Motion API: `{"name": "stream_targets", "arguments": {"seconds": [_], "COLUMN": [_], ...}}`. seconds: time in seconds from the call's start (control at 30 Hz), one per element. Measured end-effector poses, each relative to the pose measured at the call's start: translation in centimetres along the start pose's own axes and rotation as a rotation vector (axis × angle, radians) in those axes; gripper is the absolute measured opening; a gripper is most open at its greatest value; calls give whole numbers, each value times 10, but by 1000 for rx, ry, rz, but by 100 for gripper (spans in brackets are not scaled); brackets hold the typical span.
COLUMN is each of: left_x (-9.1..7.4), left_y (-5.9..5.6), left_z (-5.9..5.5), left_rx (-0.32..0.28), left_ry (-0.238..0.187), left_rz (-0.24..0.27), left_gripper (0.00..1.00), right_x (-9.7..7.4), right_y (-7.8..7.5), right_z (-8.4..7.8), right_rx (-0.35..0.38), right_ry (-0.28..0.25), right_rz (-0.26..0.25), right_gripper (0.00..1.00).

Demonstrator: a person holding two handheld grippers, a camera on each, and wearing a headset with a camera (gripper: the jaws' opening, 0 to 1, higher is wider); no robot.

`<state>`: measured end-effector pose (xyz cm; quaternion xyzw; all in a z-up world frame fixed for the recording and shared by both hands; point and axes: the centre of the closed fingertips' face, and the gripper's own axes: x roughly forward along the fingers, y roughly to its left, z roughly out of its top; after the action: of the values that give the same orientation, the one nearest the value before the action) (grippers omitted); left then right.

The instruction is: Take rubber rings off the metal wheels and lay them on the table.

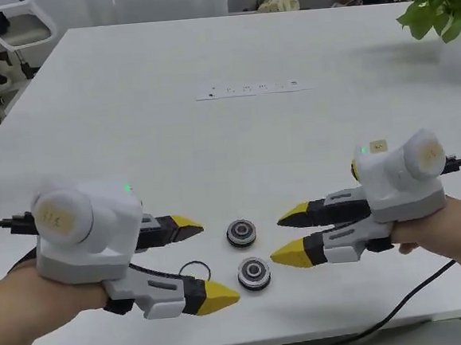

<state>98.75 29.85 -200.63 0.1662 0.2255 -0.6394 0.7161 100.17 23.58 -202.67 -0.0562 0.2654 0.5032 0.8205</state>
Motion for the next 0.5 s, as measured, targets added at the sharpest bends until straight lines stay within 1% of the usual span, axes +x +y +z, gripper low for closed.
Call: {"name": "stream_targets", "arguments": {"seconds": [0.1,0.27,0.4,0.5], "left_x": [4,7,12,15], "left_y": [-2,-2,-2,-2], "left_z": [-1,0,-2,-3], "left_rx": [11,19,21,23], "left_ry": [15,22,32,40], "left_rz": [-15,-26,-36,-46], "left_gripper": [59,58,58,57], "right_x": [2,5,9,10], "right_y": [0,0,1,2], "right_z": [-5,-9,-16,-18], "right_rx": [-12,-18,-26,-27], "right_ry": [18,32,54,60], "right_rz": [3,8,17,23], "right_gripper": [34,35,34,34]}}
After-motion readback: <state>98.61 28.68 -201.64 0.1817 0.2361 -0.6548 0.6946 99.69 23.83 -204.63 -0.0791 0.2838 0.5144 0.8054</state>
